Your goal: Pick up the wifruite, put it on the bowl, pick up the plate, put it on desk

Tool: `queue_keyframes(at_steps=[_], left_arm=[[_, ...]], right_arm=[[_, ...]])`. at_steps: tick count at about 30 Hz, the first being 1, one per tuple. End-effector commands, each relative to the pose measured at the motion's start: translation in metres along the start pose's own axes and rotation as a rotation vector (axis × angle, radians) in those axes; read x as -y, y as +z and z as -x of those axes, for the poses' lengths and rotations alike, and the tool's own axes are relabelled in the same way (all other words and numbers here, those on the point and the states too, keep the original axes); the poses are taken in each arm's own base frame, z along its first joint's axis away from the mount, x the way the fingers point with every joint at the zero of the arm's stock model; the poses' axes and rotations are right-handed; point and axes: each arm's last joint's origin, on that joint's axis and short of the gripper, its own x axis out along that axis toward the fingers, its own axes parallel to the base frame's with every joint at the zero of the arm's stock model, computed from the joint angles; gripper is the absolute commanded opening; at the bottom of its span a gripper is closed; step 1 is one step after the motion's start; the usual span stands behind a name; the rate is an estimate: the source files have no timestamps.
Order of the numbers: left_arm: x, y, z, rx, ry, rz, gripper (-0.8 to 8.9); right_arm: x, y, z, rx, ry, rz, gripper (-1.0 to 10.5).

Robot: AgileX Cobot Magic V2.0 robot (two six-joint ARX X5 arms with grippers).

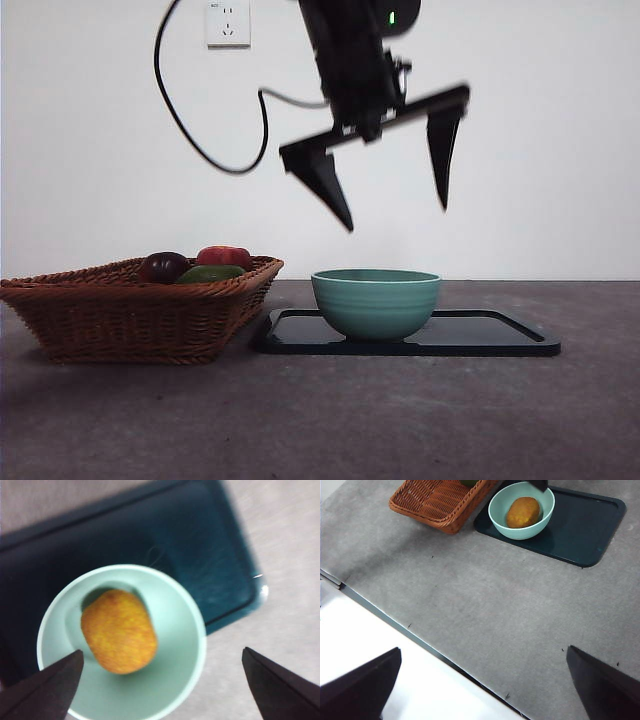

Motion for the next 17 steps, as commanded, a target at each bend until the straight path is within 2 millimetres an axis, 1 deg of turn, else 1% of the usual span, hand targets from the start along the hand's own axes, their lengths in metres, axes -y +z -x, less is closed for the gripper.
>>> queue_keyframes(at_steps=[1,3,12,17], left_arm=[[0.000,0.003,-0.012,-0.006,0.011,-0.032,4.91],[-0.003,0.004,-0.017,-0.013,0.032,-0.029,4.91],[-0.006,0.003,-0.035,-0.024,0.110,-0.050,4.91],[-0.007,0.002,-0.044,-0.036,0.117,-0.053,4.91]], right_arm=[[-0.001,0.003,0.003,0.019,0.008,0.018,5.5],[-0.001,0.003,0.003,0.019,0.008,0.017,5.5],[-0.001,0.003,0.003,0.019,0.009,0.017,5.5],[-0.001,0.003,0.003,0.019,0.009,0.017,5.5]])
